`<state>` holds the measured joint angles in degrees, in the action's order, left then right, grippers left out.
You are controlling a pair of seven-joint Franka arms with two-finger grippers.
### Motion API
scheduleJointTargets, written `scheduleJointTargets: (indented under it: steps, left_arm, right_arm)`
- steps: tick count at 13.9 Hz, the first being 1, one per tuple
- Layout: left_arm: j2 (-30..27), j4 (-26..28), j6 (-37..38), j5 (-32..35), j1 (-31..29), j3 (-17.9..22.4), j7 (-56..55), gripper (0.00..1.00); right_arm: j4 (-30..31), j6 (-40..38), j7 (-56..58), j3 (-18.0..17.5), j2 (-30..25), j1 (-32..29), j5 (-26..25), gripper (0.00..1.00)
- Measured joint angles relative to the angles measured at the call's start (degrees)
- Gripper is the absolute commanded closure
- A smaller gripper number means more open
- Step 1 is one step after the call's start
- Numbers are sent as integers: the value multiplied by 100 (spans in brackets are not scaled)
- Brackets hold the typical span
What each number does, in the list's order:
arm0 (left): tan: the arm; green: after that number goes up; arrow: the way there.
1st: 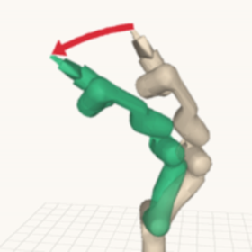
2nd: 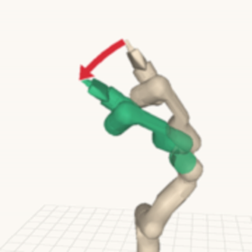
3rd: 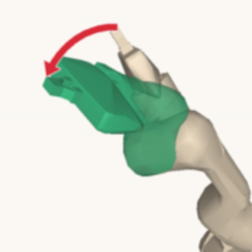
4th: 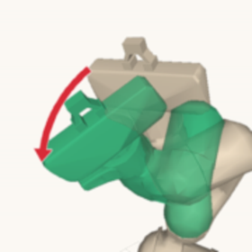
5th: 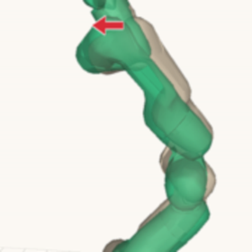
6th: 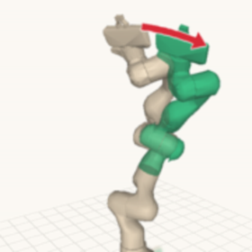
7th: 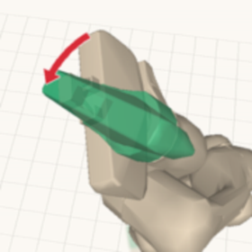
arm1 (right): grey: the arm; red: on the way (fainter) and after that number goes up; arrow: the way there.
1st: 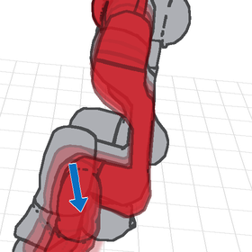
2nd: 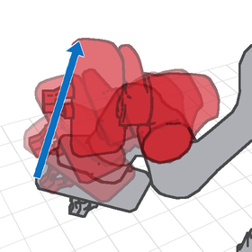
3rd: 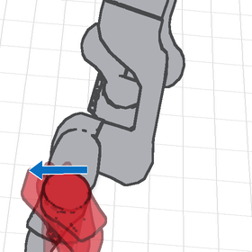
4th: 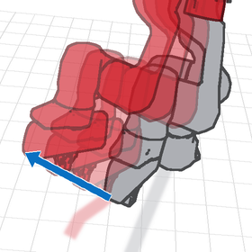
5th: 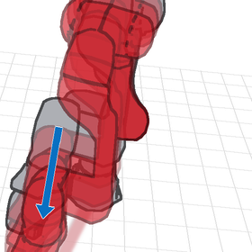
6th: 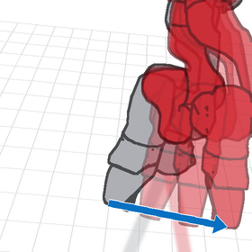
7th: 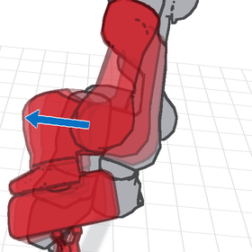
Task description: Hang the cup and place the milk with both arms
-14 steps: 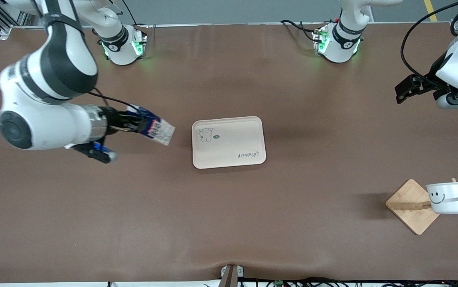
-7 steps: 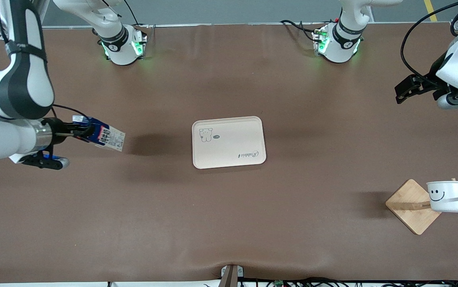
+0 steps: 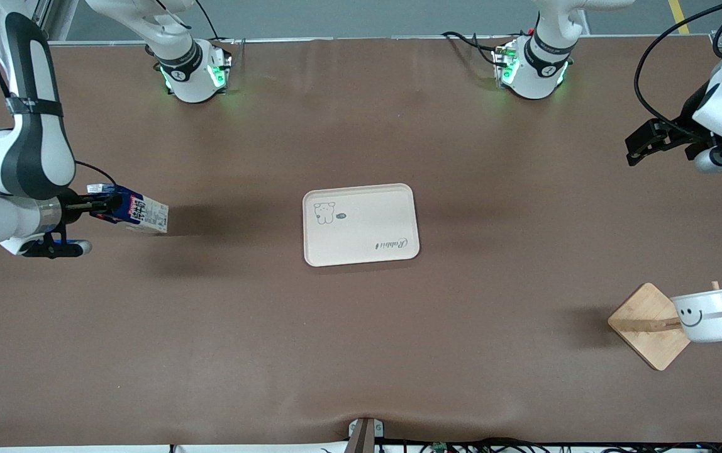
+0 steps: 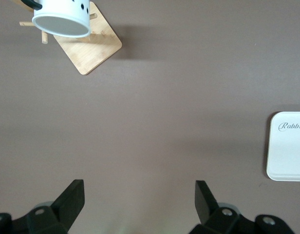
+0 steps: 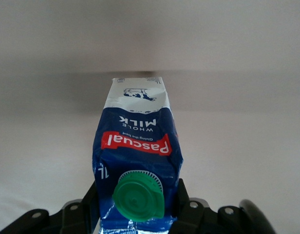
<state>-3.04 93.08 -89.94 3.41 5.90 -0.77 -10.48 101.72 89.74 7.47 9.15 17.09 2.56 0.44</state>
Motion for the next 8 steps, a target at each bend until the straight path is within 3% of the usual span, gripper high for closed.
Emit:
scheduleJointTargets:
  steps: [8]
  left_arm:
    - [0,5,-53,-14,-74,24,-2,0]
  right_arm:
    - [515,276,-373,-6,-81,-200,-58,100]
